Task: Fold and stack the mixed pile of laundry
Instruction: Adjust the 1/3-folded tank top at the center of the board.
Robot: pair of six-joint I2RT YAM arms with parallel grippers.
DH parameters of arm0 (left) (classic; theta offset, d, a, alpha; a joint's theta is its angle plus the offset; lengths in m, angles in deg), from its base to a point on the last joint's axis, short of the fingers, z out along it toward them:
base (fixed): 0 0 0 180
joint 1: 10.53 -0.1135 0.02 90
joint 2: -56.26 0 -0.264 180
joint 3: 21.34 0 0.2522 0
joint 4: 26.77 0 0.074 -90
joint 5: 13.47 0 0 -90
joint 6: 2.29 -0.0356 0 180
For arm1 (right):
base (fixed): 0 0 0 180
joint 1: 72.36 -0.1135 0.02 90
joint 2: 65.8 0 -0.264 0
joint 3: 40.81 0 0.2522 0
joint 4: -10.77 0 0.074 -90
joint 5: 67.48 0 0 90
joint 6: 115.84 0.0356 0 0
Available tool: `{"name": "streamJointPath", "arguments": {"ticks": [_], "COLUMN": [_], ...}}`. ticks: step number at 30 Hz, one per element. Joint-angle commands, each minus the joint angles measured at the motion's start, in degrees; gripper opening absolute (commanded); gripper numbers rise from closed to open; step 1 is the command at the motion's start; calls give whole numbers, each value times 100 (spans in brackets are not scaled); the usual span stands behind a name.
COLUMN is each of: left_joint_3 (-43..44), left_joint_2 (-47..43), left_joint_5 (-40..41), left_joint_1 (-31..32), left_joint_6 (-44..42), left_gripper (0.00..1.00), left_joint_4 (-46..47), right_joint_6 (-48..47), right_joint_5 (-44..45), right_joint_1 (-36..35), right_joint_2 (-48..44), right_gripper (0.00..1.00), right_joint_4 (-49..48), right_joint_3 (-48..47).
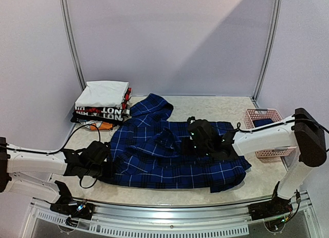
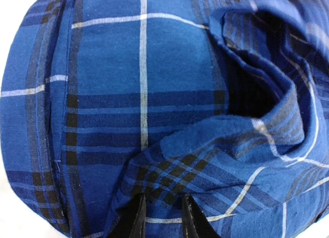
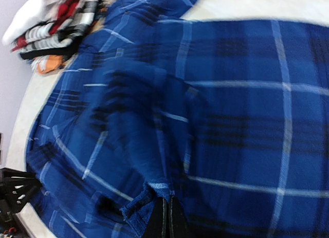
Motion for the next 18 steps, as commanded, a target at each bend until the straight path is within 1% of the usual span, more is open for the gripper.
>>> {"name": "streamJointPath", "arguments": {"ticks": [1, 3, 5, 10, 12, 14, 17, 18], "left_joint_3": [-131, -151, -169, -188, -188, -192, -214, -214], "left_joint_2": [57, 57, 79, 141, 169, 167, 90, 45], "left_joint_5": [66, 75, 108, 171, 207, 252, 331, 360], "left_joint_1": [74, 74, 74, 74, 74, 74, 74, 74], "left_joint_6": [64, 74, 79, 129, 175, 228, 280, 285], "left_gripper": [25, 25, 25, 25, 25, 25, 25, 25], "left_joint_4": [153, 191, 216, 278, 295, 267, 200, 158], "right_joint_6": [881, 1249, 1626, 2181, 2296, 2368, 2307, 2191], "right_joint_5": [634, 884, 948, 721, 735, 896, 1121, 1131], "right_joint_1": [-4, -1, -9, -9, -9, -6, -9, -3], "right_joint_2": [-654, -930, -1224, -1551, -1629, -1749, -2178, -2362], "right_gripper": [0, 0, 0, 12, 20, 26, 39, 49], "right_joint_4": [-306, -179, -170, -370, -382, -194, 121, 260], "right_joint_3": [706, 1084, 1482, 2283, 2512, 2641, 2658, 2615]}}
